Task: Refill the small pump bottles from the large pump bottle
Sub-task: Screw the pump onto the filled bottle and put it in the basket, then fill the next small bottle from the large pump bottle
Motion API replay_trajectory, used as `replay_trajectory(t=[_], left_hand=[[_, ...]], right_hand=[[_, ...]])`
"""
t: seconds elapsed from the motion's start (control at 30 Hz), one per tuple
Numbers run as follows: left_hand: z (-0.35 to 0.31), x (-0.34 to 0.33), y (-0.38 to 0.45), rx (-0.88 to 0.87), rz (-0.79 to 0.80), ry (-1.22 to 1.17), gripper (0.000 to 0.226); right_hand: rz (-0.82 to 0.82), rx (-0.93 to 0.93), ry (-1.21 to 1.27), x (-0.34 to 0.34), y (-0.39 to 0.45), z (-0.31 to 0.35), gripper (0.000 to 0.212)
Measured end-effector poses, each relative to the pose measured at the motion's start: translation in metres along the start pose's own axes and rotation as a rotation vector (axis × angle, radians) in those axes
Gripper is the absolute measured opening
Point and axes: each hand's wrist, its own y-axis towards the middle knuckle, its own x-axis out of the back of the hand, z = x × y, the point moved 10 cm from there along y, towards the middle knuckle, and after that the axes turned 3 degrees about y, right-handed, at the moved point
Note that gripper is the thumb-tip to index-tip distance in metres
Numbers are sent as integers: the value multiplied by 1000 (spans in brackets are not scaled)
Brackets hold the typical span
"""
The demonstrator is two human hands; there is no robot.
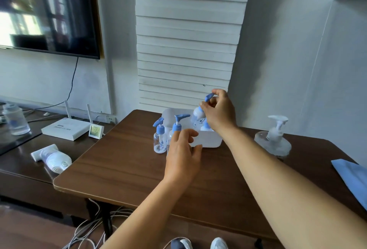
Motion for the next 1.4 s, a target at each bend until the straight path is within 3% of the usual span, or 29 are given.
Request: replay_trajectory(t=[0.27,0.5,0.57,0.7,0.9,1.0,1.1,1.27,1.4], left_hand=[[7,18,5,19,-144,138,28],[19,23,8,115,-234,-2,56],[24,23,11,146,-222,5,62],[26,21,18,175,-163,162,50],[20,19,22,158,-117,108,35],[7,18,20,148,-124,-56,23],[-12,9,19,124,-74,-132,27],[-35,-5,16,53,-8,-135,23],[-34,-2,11,156,-72,-50,30]], right_hand=[[201,-82,-273,-35,-3,-42,50],[239,-116,-349,-31,-6,-45,43],[270,-120,-340,-31,-7,-44,51],[271,-116,-313,-28,-10,-42,63],[254,-43,-246,-12,-30,-25,45],[444,-114,-138,-22,-54,-35,48],[588,-145,-31,-30,-79,-42,53],[462,-164,-45,0,-90,-52,43],[471,-136,-181,13,-104,-49,42]])
